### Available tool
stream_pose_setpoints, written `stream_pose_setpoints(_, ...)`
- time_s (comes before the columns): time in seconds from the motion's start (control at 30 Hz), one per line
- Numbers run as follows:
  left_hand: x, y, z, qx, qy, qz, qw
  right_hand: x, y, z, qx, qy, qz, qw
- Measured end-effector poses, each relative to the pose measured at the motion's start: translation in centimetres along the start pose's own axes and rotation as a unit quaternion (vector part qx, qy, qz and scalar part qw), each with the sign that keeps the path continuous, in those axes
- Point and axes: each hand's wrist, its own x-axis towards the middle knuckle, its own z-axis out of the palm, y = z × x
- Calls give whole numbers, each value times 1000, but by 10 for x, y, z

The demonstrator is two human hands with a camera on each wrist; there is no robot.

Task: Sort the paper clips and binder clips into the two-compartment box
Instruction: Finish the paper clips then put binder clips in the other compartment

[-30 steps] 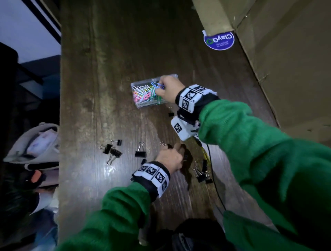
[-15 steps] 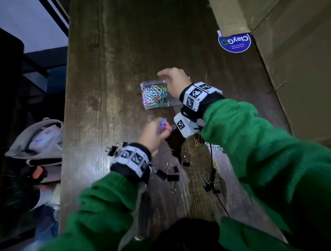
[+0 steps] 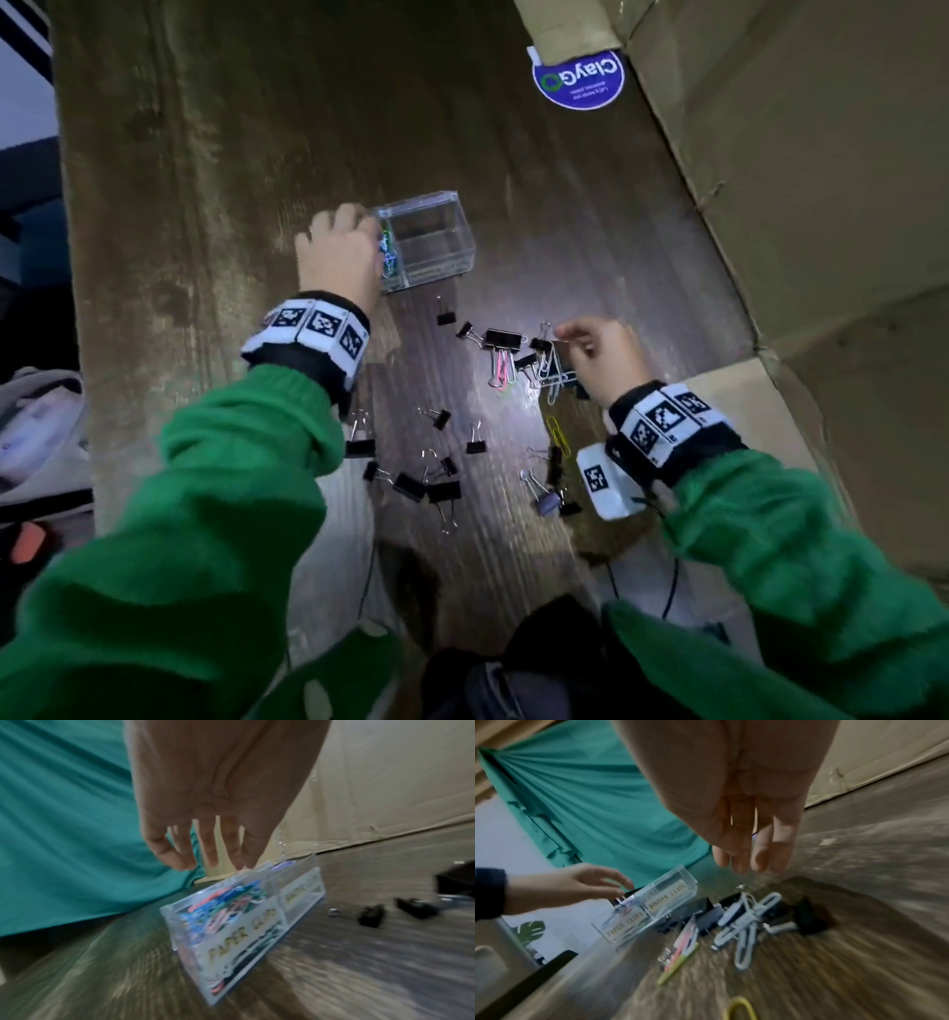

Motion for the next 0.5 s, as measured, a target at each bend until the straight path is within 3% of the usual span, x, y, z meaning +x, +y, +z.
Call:
stream_pose_setpoints(0.1, -21, 30, 8, 15, 4, 87, 996, -6, 13, 3, -26, -12, 9, 1000)
stream_pose_setpoints(0.23, -51, 70, 37, -41, -110, 200, 973, -4, 10, 12, -64, -38, -26, 997)
stream_pose_setpoints(0.37, -54, 88, 58, -25, -144, 211, 967, 3, 3, 22, -122, -51, -51, 990)
stream_pose_setpoints(0.5, -43, 89, 62, -47, -142, 152, 977, 7, 3, 26, -159, -55, -70, 983)
